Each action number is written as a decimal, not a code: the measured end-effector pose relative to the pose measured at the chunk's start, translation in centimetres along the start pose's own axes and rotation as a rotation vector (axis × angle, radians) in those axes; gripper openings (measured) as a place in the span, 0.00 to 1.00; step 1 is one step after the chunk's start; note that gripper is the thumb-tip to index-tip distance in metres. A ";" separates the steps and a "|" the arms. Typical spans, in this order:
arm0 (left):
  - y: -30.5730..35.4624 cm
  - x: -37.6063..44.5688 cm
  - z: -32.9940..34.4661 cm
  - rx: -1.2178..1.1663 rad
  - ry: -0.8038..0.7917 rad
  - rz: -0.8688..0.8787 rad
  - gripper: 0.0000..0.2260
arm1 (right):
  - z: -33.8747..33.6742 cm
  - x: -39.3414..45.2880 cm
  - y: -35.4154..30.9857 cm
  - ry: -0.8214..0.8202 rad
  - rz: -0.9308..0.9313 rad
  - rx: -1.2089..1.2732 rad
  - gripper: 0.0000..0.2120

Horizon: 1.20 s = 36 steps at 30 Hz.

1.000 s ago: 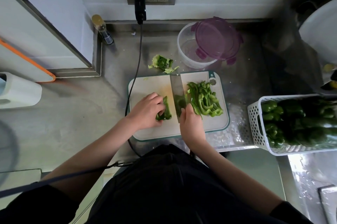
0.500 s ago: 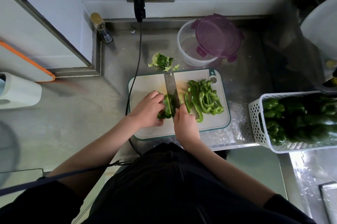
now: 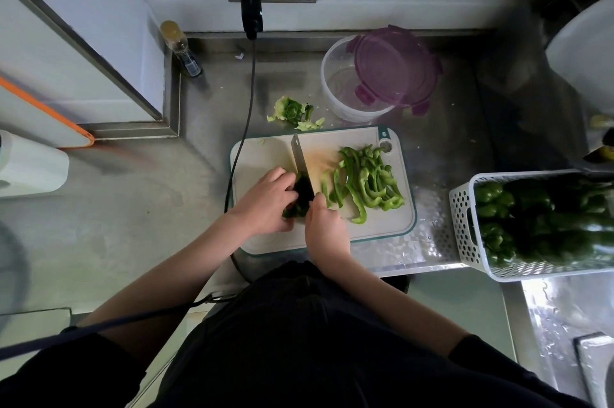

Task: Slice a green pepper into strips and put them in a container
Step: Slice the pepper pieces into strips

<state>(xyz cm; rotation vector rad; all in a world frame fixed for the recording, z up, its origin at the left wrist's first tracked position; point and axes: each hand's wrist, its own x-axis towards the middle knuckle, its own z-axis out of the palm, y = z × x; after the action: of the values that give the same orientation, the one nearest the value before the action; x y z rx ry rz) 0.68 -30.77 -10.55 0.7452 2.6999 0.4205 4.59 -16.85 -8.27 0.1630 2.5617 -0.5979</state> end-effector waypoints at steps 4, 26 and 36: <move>0.0 0.0 -0.1 -0.007 -0.006 -0.014 0.13 | -0.9 1.7 -1.0 0.037 -0.030 -0.013 0.04; 0.1 0.0 -0.6 0.005 0.020 0.005 0.13 | -1.6 -0.3 1.2 0.141 -0.086 0.178 0.09; 0.2 0.3 -0.5 0.007 -0.019 -0.012 0.14 | -0.1 -0.1 1.3 0.039 -0.037 0.120 0.10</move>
<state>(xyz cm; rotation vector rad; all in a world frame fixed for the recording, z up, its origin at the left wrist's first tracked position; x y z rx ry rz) 0.32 -30.57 -10.09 0.7312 2.6885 0.3990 4.96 -15.69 -8.62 0.1704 2.5724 -0.7703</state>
